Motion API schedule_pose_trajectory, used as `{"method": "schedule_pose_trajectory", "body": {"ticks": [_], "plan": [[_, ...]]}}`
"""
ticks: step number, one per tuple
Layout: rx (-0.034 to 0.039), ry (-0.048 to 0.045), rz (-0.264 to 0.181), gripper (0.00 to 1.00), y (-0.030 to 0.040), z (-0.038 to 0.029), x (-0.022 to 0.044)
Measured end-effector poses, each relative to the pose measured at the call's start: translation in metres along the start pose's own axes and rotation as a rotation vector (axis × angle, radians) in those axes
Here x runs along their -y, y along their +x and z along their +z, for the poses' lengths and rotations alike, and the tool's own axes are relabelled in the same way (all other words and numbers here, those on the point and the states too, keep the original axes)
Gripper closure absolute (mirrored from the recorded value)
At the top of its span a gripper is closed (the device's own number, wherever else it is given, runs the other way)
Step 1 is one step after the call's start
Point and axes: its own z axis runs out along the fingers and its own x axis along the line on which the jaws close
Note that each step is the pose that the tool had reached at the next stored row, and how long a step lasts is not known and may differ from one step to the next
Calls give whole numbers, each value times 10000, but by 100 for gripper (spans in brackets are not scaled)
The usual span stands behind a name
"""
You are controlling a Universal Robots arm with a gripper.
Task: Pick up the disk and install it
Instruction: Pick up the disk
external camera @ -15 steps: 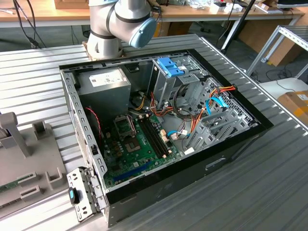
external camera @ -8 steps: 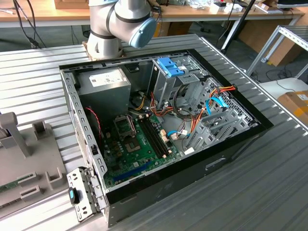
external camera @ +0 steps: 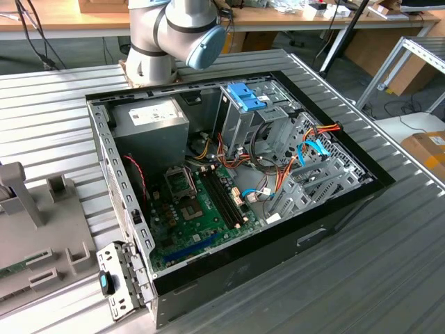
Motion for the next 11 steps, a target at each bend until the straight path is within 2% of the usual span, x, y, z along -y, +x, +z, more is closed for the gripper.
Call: {"method": "schedule_pose_trajectory", "body": {"ticks": [1,3,4,5,10,11], "plan": [[0,0,0,52,0,0,0],[0,0,0,52,0,0,0],[0,0,0,60,0,0,0],[0,0,0,63,0,0,0],[0,4,26,63,-1,1,-6],[0,5,171,63,-1,1,-14]]}}
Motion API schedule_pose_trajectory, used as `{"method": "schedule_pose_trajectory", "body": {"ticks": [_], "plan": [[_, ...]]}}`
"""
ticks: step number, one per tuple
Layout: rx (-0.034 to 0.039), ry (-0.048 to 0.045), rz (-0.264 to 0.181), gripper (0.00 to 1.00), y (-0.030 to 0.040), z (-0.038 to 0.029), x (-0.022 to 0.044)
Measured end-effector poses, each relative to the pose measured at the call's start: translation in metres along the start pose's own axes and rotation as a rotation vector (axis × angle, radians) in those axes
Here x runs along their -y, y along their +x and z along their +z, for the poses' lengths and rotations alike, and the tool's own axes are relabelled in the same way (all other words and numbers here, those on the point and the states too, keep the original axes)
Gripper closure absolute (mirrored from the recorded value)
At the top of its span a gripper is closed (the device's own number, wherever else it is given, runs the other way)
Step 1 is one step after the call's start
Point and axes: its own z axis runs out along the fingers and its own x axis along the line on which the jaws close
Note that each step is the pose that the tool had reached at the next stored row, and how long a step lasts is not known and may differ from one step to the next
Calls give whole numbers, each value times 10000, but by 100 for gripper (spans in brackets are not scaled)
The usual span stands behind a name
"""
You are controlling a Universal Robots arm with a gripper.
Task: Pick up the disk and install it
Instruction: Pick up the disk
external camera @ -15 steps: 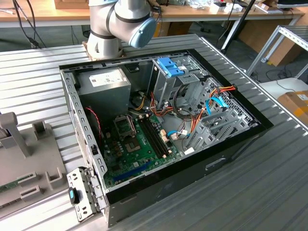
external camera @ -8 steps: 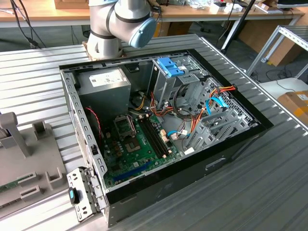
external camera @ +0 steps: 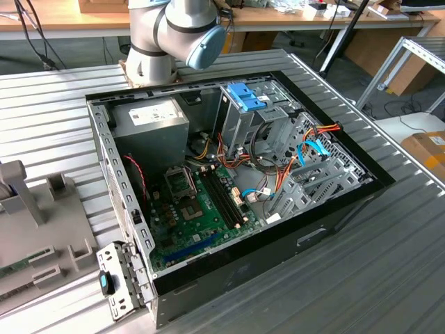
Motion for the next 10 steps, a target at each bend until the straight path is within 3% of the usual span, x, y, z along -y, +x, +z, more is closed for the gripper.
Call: {"method": "schedule_pose_trajectory", "body": {"ticks": [5,10], "plan": [[1,12,755,63,0,7,-3],[11,19,855,63,-2,9,-27]]}}
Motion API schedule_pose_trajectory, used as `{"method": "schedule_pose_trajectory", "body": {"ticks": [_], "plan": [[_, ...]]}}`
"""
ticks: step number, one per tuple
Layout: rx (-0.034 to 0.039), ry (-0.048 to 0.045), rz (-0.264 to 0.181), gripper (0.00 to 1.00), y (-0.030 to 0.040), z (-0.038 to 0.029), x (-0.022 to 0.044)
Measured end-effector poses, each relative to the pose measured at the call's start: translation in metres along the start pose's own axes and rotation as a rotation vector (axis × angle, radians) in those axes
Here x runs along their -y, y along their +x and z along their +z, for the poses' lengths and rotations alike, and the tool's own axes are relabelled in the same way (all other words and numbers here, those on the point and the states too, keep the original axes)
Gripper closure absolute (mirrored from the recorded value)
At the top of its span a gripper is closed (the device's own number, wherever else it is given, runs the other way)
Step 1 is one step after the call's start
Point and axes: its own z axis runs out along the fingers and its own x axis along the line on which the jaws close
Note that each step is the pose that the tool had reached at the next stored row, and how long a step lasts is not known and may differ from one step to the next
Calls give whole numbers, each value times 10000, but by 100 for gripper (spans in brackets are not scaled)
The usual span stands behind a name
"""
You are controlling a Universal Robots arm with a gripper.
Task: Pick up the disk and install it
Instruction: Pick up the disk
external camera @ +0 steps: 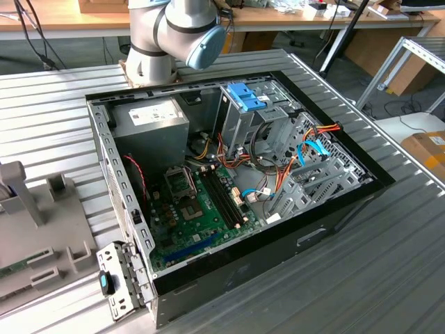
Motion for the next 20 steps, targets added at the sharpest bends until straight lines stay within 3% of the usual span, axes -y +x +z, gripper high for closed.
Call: {"method": "schedule_pose_trajectory", "body": {"ticks": [13,17,20], "plan": [[0,1,100,63,0,-4,9],[0,0,99,63,-1,-90,9],[0,1,100,63,-2,-91,8]]}}
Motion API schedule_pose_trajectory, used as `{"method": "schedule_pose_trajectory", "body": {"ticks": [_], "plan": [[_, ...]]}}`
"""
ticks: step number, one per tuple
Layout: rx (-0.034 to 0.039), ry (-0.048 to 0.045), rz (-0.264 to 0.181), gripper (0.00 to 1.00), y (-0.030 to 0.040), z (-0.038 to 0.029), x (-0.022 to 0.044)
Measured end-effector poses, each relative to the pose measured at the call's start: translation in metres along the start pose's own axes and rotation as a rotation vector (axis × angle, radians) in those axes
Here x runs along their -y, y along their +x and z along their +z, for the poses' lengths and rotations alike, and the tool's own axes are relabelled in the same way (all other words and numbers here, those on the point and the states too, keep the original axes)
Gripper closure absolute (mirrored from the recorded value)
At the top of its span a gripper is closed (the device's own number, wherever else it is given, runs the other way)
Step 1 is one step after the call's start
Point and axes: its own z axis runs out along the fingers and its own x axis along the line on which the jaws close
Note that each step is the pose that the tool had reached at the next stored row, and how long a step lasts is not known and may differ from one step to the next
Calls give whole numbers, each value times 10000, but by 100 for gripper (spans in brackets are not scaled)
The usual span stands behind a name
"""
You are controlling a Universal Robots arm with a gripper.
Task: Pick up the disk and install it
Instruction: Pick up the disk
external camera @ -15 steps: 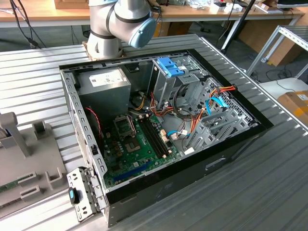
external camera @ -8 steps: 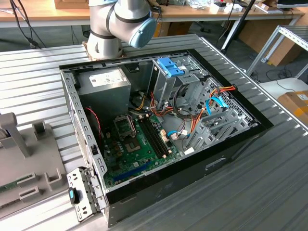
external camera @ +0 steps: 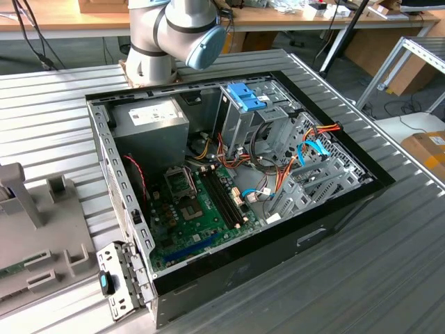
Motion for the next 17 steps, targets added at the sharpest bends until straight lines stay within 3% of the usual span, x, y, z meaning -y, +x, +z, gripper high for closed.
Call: {"method": "schedule_pose_trajectory", "body": {"ticks": [6,7,10,12,14,17], "plan": [[0,0,0,63,0,-3,0],[-3,-7,0,63,-1,-30,0],[0,-1,0,63,-6,-290,0],[-1,0,0,63,-8,-407,-1],[-1,-2,0,63,-12,-593,-1],[-1,-1,0,63,-15,-775,-1]]}}
